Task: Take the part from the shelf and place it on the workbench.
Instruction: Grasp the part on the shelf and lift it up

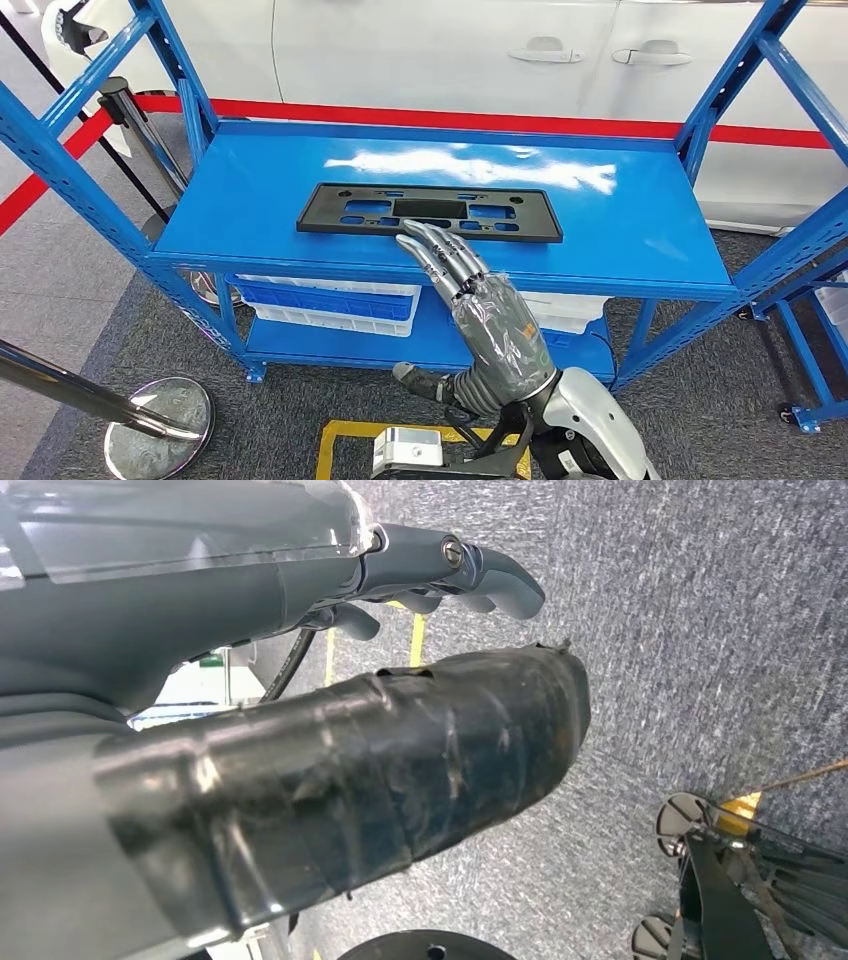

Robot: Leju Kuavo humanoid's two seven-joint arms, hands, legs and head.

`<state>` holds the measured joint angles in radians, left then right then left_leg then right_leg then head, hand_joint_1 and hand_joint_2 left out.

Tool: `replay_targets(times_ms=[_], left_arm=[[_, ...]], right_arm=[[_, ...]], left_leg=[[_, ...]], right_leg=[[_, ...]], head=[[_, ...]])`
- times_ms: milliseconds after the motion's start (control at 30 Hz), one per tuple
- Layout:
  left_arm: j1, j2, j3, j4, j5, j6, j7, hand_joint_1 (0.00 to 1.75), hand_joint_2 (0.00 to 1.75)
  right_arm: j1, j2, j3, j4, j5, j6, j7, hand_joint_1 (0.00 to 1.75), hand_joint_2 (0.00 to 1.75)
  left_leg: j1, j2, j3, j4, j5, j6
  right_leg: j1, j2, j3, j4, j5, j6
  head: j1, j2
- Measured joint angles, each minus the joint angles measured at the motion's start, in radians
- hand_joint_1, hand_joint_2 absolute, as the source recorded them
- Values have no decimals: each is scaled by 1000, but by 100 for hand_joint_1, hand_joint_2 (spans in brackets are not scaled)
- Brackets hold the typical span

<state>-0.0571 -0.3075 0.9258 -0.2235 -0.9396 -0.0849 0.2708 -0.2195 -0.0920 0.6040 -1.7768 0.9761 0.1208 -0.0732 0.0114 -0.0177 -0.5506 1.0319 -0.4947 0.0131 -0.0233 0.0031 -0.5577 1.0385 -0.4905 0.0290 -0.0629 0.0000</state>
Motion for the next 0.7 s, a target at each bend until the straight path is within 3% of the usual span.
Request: replay_targets(times_ms=[233,433,700], left_arm=[[0,0,0,0,-15,-1,-1,0,0],[0,3,-1,0,-50,-11,-3,0,0],[-1,8,-3,0,-80,-22,3,0,0]], right_arm=[[-16,6,5,31,56,-5,32,0,175],[-89,36,-34,187,117,-6,53,0,175],[-110,67,-50,281,225,76,82,0,175]], left_leg=[[0,0,0,0,0,0],[0,0,0,0,1,0],[0,-1,-1,0,1,1]], right_leg=[[0,0,0,0,0,0],[0,0,0,0,2,0],[0,-1,-1,0,2,0]], head=[[0,0],[0,0],[0,0]])
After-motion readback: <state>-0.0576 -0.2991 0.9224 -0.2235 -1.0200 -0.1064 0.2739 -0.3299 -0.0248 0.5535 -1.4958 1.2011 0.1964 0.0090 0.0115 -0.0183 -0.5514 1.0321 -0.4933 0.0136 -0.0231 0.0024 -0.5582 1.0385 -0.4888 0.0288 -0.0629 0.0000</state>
